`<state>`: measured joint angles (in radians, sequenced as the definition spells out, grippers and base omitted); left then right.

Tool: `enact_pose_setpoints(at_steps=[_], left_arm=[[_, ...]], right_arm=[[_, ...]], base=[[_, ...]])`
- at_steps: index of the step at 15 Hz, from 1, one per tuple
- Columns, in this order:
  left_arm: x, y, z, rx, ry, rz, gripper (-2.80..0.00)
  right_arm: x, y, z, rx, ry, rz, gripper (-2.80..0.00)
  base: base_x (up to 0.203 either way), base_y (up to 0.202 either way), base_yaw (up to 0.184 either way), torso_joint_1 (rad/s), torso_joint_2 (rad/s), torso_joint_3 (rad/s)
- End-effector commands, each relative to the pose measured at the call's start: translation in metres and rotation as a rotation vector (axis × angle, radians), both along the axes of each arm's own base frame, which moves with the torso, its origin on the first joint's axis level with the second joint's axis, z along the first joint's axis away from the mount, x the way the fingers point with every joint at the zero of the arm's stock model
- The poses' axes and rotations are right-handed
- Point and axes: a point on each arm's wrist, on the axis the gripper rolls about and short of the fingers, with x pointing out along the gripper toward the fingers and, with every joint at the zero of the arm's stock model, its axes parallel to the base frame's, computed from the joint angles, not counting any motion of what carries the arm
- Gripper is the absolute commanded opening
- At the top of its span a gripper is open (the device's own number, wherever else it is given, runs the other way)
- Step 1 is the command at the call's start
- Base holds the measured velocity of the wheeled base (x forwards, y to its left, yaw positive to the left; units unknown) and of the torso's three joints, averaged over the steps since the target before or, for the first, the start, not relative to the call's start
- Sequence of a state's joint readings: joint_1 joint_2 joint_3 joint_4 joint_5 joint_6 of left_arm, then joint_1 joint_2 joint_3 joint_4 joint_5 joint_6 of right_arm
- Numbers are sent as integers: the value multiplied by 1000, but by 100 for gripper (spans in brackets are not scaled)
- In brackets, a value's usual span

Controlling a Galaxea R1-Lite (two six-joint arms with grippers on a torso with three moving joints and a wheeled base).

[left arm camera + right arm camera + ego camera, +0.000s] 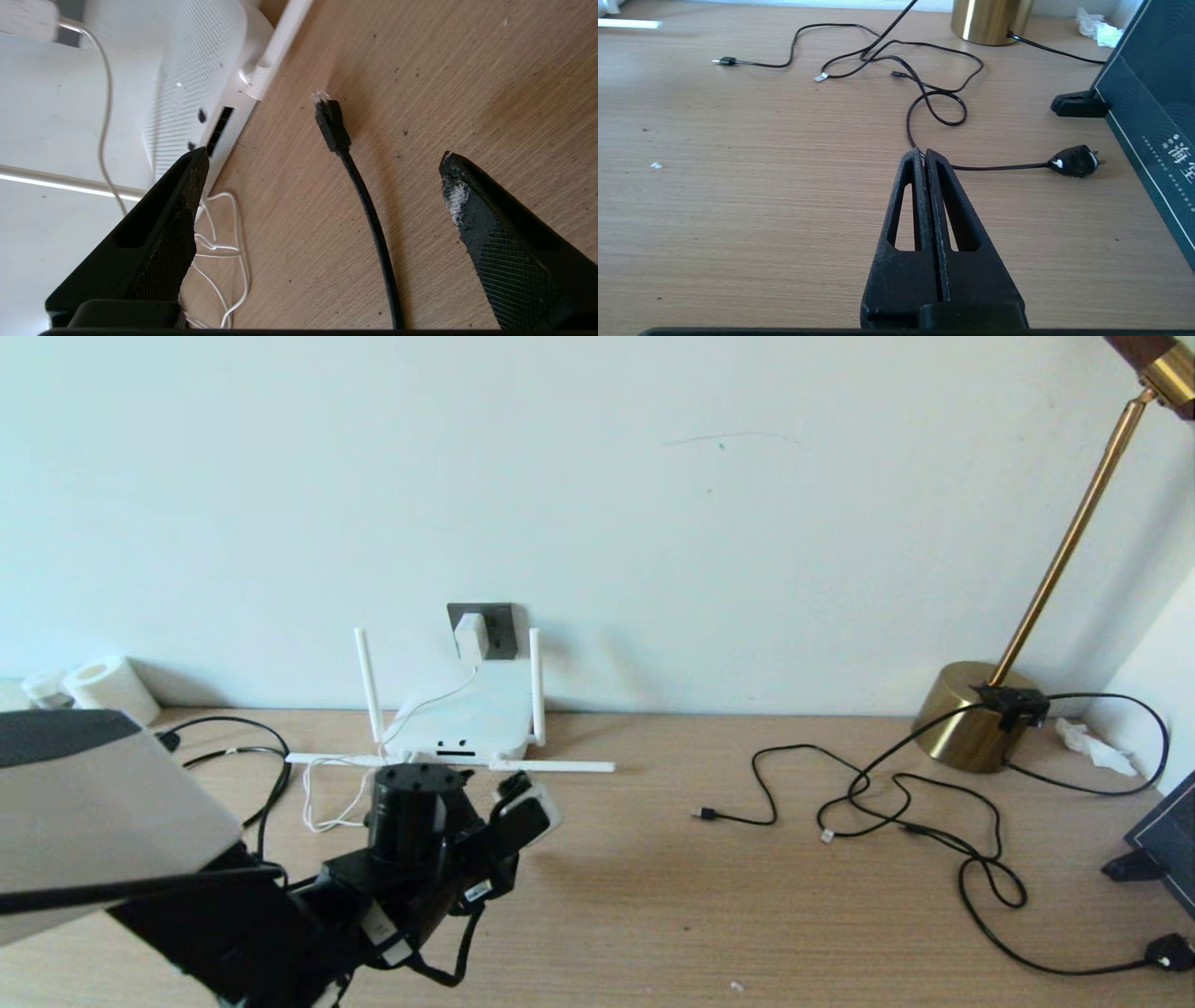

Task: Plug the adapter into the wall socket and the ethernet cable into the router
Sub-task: Hand it to the other hand

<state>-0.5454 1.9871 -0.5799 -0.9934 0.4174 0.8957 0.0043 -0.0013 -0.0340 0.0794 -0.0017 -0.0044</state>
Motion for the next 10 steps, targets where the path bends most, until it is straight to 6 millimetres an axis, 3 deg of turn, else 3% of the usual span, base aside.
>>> enact_pose_setpoints(at_steps=[1, 10], left_arm=[[4, 1, -5, 11, 7, 11, 0], [39, 1, -15, 9, -13, 62, 0]], right_arm=[[0, 0, 0, 0, 2, 1, -280], [0, 0, 0, 0, 2, 1, -280]], base=[[0, 0, 0, 0, 0, 0], [0, 0, 0, 0, 0, 0]])
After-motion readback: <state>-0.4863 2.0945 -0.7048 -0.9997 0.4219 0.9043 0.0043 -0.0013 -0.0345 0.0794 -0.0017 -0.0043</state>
